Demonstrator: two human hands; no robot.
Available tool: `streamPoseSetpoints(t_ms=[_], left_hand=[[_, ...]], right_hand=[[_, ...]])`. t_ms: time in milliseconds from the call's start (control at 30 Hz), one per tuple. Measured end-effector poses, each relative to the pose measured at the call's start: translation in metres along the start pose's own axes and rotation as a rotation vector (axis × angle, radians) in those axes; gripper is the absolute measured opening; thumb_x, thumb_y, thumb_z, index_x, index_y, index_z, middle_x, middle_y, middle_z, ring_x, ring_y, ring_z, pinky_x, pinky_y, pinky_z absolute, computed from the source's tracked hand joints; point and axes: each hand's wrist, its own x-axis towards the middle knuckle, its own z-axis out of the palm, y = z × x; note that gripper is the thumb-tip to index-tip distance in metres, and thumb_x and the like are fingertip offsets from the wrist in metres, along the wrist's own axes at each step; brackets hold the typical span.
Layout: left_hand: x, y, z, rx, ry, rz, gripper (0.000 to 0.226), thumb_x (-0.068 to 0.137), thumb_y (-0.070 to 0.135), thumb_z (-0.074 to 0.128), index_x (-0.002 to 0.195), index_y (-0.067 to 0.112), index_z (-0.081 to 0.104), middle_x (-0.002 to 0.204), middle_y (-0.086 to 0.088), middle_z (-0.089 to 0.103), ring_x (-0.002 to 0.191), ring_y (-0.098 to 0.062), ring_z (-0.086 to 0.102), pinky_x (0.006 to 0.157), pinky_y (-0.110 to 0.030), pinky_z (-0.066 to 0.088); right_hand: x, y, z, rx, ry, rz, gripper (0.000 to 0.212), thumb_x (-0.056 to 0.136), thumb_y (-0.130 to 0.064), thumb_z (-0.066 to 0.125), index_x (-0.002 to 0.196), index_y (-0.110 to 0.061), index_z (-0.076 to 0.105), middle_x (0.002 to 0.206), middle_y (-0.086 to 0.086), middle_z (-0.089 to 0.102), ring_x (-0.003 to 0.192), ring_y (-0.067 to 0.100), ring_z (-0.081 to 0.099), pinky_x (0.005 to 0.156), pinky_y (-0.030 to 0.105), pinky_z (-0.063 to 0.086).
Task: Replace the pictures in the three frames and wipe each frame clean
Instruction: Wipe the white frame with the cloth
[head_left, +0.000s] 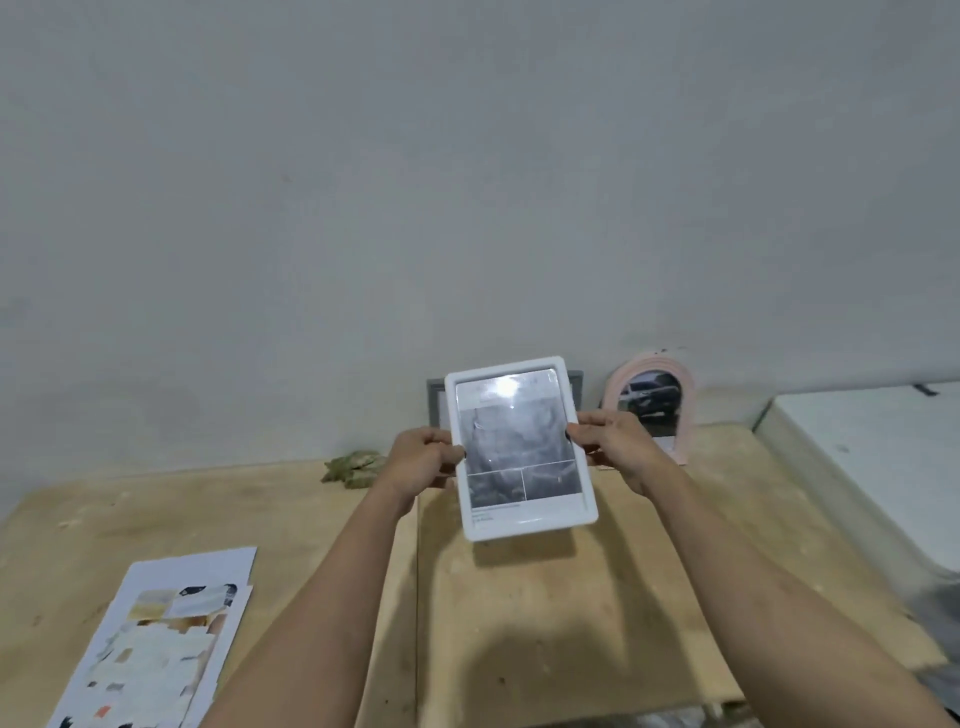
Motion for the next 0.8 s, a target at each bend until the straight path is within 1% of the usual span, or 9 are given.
streamPoseSetpoints(t_ms=[67, 133, 300, 400, 500, 533, 667, 733, 800], left_hand=[[0.012, 0.013, 0.033, 0.004, -0.032, 0.054, 0.006, 0.088, -0.002, 0.064, 0.094, -0.002, 0.066, 0.082, -0.014, 0.071, 0.067, -0.023, 0.064, 0.054, -0.027, 0.054], [0.027, 0.025, 0.072, 0.024, -0.073, 0.092, 0.003, 0.089, -0.002, 0.062, 0.089, -0.001, 0.065, 0.081, -0.012, 0.069, 0.067, -0.022, 0.064, 0.055, -0.026, 0.053], [0.069, 0.045, 0.192, 0.192, -0.157, 0.182, 0.014, 0.086, 0.003, 0.058, 0.077, 0.011, 0.065, 0.082, -0.018, 0.073, 0.071, -0.027, 0.066, 0.072, -0.047, 0.059], [0.104, 0.058, 0.282, 0.304, -0.219, 0.239, 0.014, 0.085, 0.008, 0.057, 0.076, 0.012, 0.067, 0.079, -0.008, 0.074, 0.072, -0.03, 0.066, 0.072, -0.045, 0.057], [0.133, 0.069, 0.356, 0.36, -0.324, 0.241, 0.011, 0.088, 0.005, 0.06, 0.079, 0.004, 0.064, 0.066, -0.006, 0.062, 0.061, -0.024, 0.054, 0.066, -0.038, 0.048], [0.148, 0.072, 0.383, 0.384, -0.342, 0.245, 0.01, 0.089, 0.005, 0.06, 0.08, 0.003, 0.064, 0.065, -0.005, 0.058, 0.061, -0.021, 0.052, 0.067, -0.039, 0.05], [0.206, 0.075, 0.465, 0.48, -0.354, 0.273, 0.014, 0.09, 0.013, 0.066, 0.077, 0.017, 0.065, 0.068, 0.003, 0.059, 0.069, -0.022, 0.059, 0.078, -0.05, 0.059], [0.229, 0.073, 0.496, 0.542, -0.347, 0.289, 0.019, 0.092, 0.016, 0.066, 0.075, 0.023, 0.062, 0.075, 0.001, 0.065, 0.076, -0.026, 0.066, 0.077, -0.049, 0.059], [0.246, 0.068, 0.521, 0.586, -0.323, 0.32, 0.016, 0.093, 0.015, 0.064, 0.08, 0.024, 0.063, 0.082, 0.0, 0.069, 0.082, -0.028, 0.068, 0.077, -0.047, 0.058]], right_hand=[[-0.002, 0.004, -0.033, 0.035, 0.055, -0.002, 0.015, 0.088, -0.011, 0.066, 0.101, -0.009, 0.072, 0.092, 0.009, 0.075, 0.08, 0.024, 0.07, 0.069, 0.033, 0.055], [-0.006, 0.01, -0.067, 0.075, 0.116, -0.001, 0.014, 0.088, -0.01, 0.065, 0.1, -0.008, 0.072, 0.091, 0.009, 0.075, 0.077, 0.021, 0.07, 0.066, 0.031, 0.055], [-0.005, 0.046, -0.165, 0.127, 0.291, 0.036, 0.012, 0.089, -0.007, 0.062, 0.097, -0.007, 0.072, 0.083, 0.006, 0.073, 0.068, 0.015, 0.065, 0.063, 0.027, 0.052], [0.004, 0.071, -0.238, 0.159, 0.407, 0.061, 0.011, 0.089, -0.008, 0.063, 0.094, -0.01, 0.073, 0.085, 0.005, 0.075, 0.071, 0.014, 0.067, 0.07, 0.028, 0.054], [0.02, 0.095, -0.3, 0.154, 0.495, 0.074, 0.009, 0.088, -0.008, 0.064, 0.085, -0.009, 0.073, 0.072, 0.003, 0.068, 0.065, 0.012, 0.061, 0.064, 0.023, 0.05], [0.03, 0.103, -0.322, 0.147, 0.513, 0.079, 0.009, 0.087, -0.008, 0.065, 0.083, -0.008, 0.073, 0.071, 0.003, 0.065, 0.066, 0.014, 0.059, 0.065, 0.024, 0.049], [0.072, 0.132, -0.381, 0.12, 0.599, 0.111, 0.026, 0.086, -0.003, 0.064, 0.08, -0.025, 0.076, 0.081, -0.003, 0.075, 0.075, 0.014, 0.068, 0.071, 0.029, 0.055], [0.091, 0.142, -0.398, 0.078, 0.634, 0.117, 0.027, 0.087, -0.007, 0.064, 0.077, -0.03, 0.075, 0.081, -0.005, 0.074, 0.073, 0.008, 0.066, 0.067, 0.024, 0.052], [0.11, 0.154, -0.413, 0.021, 0.666, 0.111, 0.026, 0.086, -0.009, 0.064, 0.076, -0.031, 0.073, 0.076, -0.008, 0.072, 0.066, -0.002, 0.062, 0.062, 0.014, 0.047]])
